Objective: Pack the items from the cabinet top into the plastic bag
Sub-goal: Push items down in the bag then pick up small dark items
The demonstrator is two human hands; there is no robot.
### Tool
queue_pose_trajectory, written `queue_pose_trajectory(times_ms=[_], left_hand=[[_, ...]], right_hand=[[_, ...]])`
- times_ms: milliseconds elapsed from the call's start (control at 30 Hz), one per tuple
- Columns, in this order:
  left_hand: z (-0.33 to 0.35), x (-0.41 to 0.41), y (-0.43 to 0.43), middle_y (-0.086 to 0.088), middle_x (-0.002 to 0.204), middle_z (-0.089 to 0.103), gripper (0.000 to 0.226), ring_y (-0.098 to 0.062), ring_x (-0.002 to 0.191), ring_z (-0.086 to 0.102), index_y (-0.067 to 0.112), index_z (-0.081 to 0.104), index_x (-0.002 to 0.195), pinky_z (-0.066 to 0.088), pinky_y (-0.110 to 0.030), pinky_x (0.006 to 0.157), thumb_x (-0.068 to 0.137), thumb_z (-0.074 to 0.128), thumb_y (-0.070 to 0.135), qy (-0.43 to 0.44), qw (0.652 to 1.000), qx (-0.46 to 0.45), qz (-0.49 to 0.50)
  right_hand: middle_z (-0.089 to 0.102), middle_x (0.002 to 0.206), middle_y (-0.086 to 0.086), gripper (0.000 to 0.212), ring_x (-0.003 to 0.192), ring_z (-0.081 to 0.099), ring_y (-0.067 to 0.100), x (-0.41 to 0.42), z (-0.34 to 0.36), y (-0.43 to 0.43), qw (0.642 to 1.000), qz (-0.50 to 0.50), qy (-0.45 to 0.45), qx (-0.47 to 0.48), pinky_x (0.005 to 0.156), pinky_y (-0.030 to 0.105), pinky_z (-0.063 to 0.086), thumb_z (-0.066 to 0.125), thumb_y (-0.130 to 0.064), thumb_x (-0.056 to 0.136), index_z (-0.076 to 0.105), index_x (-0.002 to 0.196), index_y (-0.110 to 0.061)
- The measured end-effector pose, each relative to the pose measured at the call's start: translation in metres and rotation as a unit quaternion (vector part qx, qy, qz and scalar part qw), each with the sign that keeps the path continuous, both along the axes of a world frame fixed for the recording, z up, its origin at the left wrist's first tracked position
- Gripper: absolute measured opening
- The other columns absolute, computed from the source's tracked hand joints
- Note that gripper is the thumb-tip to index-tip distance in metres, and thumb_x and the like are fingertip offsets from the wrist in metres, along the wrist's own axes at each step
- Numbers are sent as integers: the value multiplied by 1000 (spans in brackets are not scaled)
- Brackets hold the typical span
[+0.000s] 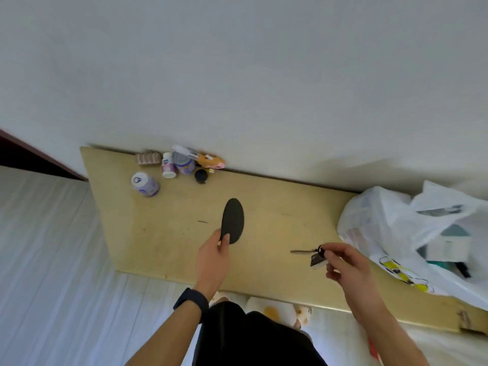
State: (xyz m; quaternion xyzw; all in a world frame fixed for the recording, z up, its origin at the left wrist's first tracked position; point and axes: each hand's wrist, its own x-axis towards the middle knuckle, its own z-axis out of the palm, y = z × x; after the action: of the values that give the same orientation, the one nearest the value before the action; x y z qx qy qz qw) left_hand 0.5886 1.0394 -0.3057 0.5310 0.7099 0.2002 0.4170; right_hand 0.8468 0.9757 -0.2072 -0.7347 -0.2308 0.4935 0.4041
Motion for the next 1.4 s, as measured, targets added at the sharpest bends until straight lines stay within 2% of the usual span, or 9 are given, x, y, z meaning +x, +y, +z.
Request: queue_pose_trajectory(times_ms=[333,433,567,667,800,933,1033,1133,1400], left_hand=[[141,220,2,6,67,65,7,-16,66,62,30,61,98,48,-31,59,99,55,33,-141,952,207,-175],[183,272,-4,5,65,62,7,-17,59,57,28,60,91,44,-29,55,97,59,33,-153,924,249,-248],[195,344,4,14,88,71,19,-14,67,64,28,65,104,51,-33,64,96,56,42,20,873,290,-391],[179,389,7,9,100,72,26,-20,89,66,32,61,117,53,-36,69,99,47,45,167,773,322,-520],[155,411,13,2,134,57,37,-24,123,49,28,58,127,46,-40,92,92,60,38,223,711,377,-550],[152,401,25,-11,158,22,71,-32,139,30,30,36,146,36,-46,105,83,67,24,342,711,351,-504],[159,389,28,-10,137,50,67,-31,116,53,33,23,151,45,-39,83,92,53,25,375,737,228,-514],[166,377,30,-4,103,67,51,-26,85,59,32,35,146,44,-32,66,96,41,22,296,807,183,-477],[185,358,29,10,94,71,31,-18,81,64,41,57,120,50,-32,71,99,39,27,138,877,199,-415]], right_hand=[[64,73,1,40,62,46,13,144,84,-74,972,-147,53,178,55,20,40,47,13,86,69,67,-14],[60,69,-1,36,59,41,11,178,91,-107,952,-219,69,205,58,27,33,42,16,83,64,68,-8],[60,68,-2,32,61,46,10,209,87,-145,940,-263,45,211,55,21,37,40,16,84,61,71,-4],[59,68,-2,42,63,44,11,225,79,-167,934,-285,36,211,52,19,35,41,15,84,65,65,-13],[63,69,-3,48,64,40,14,235,70,-188,929,-307,28,203,49,17,34,43,14,85,68,61,-19],[63,73,1,42,67,40,17,240,70,-186,931,-299,24,206,55,22,35,46,11,87,69,67,-17],[66,80,4,33,68,42,19,244,78,-163,942,-262,11,208,61,30,35,49,8,89,69,74,-14],[66,81,2,23,64,44,15,249,86,-127,961,-196,-38,191,59,26,41,55,-1,92,71,83,-15],[66,94,-15,14,84,62,10,270,43,-25,972,-2,-216,92,74,22,45,59,-21,92,69,98,-30]])
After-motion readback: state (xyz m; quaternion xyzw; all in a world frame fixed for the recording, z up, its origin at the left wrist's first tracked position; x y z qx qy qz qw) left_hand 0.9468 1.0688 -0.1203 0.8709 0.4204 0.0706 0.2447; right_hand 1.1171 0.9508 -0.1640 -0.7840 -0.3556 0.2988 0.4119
